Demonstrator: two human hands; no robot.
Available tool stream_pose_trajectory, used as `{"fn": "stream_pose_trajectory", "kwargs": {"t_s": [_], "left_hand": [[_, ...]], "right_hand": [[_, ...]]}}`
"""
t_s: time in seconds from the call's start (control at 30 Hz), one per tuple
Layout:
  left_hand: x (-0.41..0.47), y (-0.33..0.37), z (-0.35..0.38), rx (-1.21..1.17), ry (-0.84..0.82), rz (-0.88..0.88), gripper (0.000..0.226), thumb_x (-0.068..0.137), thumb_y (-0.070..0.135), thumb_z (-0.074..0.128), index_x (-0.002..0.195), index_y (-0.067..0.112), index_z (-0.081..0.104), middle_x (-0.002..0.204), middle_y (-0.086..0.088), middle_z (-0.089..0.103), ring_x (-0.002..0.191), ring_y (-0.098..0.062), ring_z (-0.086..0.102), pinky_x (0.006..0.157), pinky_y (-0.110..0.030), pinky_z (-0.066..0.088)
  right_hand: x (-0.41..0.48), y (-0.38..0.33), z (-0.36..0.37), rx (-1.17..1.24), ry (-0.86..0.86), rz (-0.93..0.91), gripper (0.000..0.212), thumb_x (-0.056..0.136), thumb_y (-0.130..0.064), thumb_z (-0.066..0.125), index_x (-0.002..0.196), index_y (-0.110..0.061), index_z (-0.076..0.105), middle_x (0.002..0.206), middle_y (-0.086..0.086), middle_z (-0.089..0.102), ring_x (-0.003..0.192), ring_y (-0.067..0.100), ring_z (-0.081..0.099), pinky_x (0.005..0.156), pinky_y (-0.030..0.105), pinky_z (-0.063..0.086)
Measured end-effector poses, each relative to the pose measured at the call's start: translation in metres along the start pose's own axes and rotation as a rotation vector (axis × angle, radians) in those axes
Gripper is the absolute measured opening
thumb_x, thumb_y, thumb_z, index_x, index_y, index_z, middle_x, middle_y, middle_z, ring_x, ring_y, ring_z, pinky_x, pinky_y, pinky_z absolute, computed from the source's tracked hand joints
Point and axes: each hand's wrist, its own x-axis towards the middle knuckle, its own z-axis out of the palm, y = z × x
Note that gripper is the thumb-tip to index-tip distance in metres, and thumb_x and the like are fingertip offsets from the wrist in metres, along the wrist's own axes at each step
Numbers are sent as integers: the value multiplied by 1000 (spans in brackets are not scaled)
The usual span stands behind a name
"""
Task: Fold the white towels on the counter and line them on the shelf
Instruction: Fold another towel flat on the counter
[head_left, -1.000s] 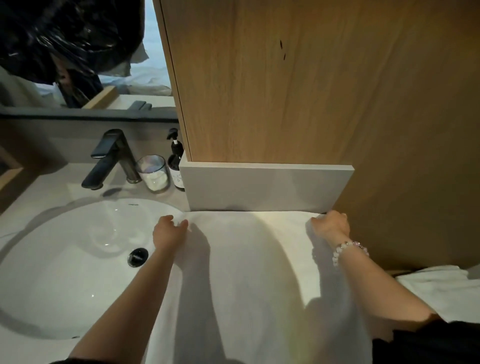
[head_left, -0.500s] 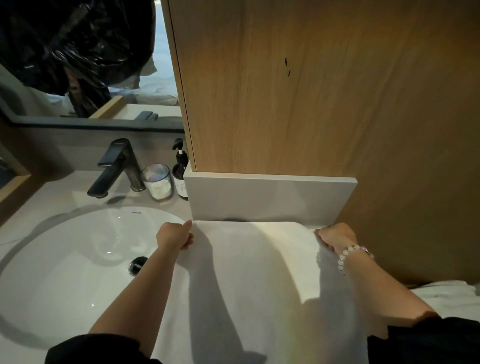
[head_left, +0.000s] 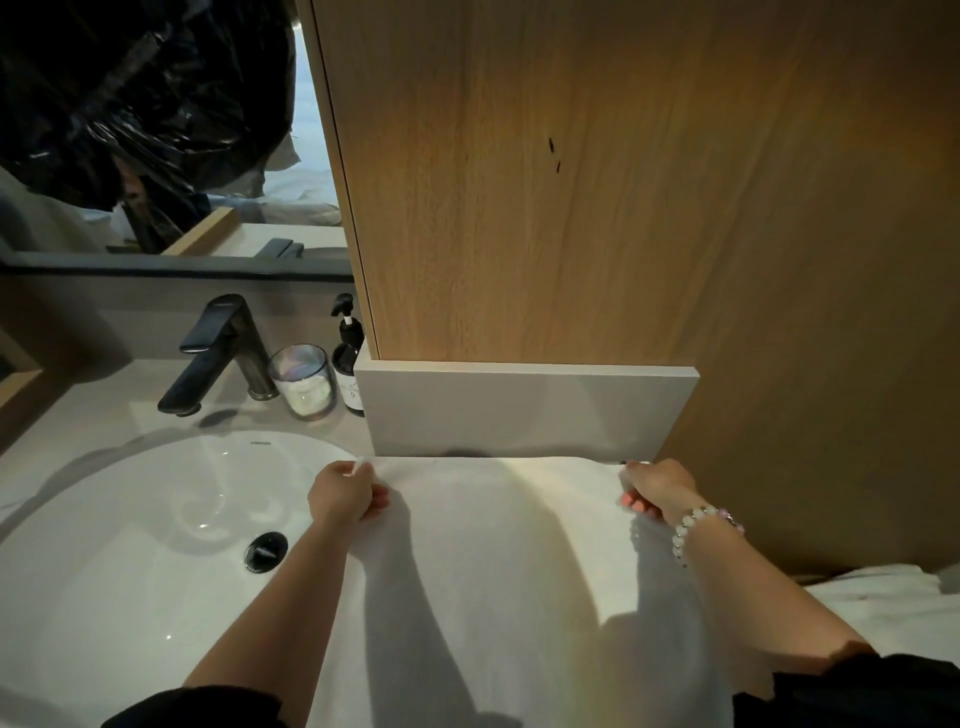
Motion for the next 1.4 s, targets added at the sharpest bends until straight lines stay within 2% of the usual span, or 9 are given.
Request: {"fn": "stream_pose_trajectory", "kwargs": {"t_s": [0.2, 0.33, 0.5, 0.67, 0.87, 1.1, 1.23, 1.37, 1.4], "left_hand": [[5, -6, -1, -79, -20, 8, 12, 86, 14, 50, 78, 12, 58, 45, 7, 63, 53, -13, 62, 59, -24, 47], [2, -7, 1, -130, -19, 43, 25, 86, 15, 45, 78, 4, 67, 60, -1, 68, 63, -22, 61, 69, -28, 46], [-11, -4, 1, -202, 5, 111, 22, 94, 14, 40, 107, 2, 54, 82, -3, 66, 85, -22, 58, 79, -30, 43], [-24, 7, -1, -227, 3, 300, 18, 101, 20, 31, 109, 8, 41, 94, -7, 61, 95, -23, 59, 91, -40, 42], [-34, 31, -16, -290, 20, 371, 22, 100, 14, 31, 112, 1, 44, 98, -10, 58, 97, -25, 58, 100, -40, 42], [-60, 29, -29, -278, -41, 341, 12, 98, 13, 37, 108, 8, 42, 105, -9, 53, 99, -21, 51, 93, -35, 41], [-68, 8, -39, -239, -69, 275, 36, 88, 19, 41, 110, -7, 50, 93, -11, 51, 87, -22, 46, 76, -32, 39], [-97, -1, -46, -371, -61, 169, 5, 87, 8, 44, 86, 9, 48, 81, -7, 48, 77, -18, 45, 70, -25, 39], [-102, -2, -47, -417, -48, 152, 16, 90, 3, 41, 79, 13, 45, 78, -5, 47, 75, -17, 45, 69, -23, 39]], "right_hand": [[5, 2, -1, 307, -18, 22, 20, 92, -10, 47, 77, 0, 57, 42, 4, 59, 24, 6, 40, 30, 14, 32], [0, 1, -2, 550, 9, 15, 18, 88, -11, 52, 79, 4, 55, 64, 16, 64, 49, 22, 61, 57, 33, 57], [-12, 0, -6, 578, 68, -23, 19, 87, -21, 63, 78, -6, 57, 66, 11, 64, 56, 20, 61, 52, 27, 53], [-22, -1, -9, 590, 180, -95, 29, 83, -17, 69, 60, -12, 53, 59, 3, 61, 67, 21, 63, 74, 32, 52], [-40, -9, -20, 618, 194, -201, 33, 83, -12, 68, 60, -17, 45, 64, 2, 53, 61, 14, 48, 66, 26, 42], [-57, 15, -26, 642, 181, -240, 30, 82, -8, 65, 61, -19, 47, 64, 1, 51, 62, 15, 44, 59, 25, 39], [-65, 34, -24, 656, 131, -225, 29, 82, -5, 64, 63, -20, 49, 79, 2, 54, 77, 18, 50, 76, 34, 46], [-76, 48, -23, 710, 73, -217, 25, 85, 2, 60, 69, -16, 52, 79, 4, 54, 75, 16, 53, 79, 32, 52], [-79, 53, -22, 723, 61, -210, 24, 85, 3, 59, 72, -16, 53, 82, 6, 56, 75, 16, 54, 73, 28, 52]]}}
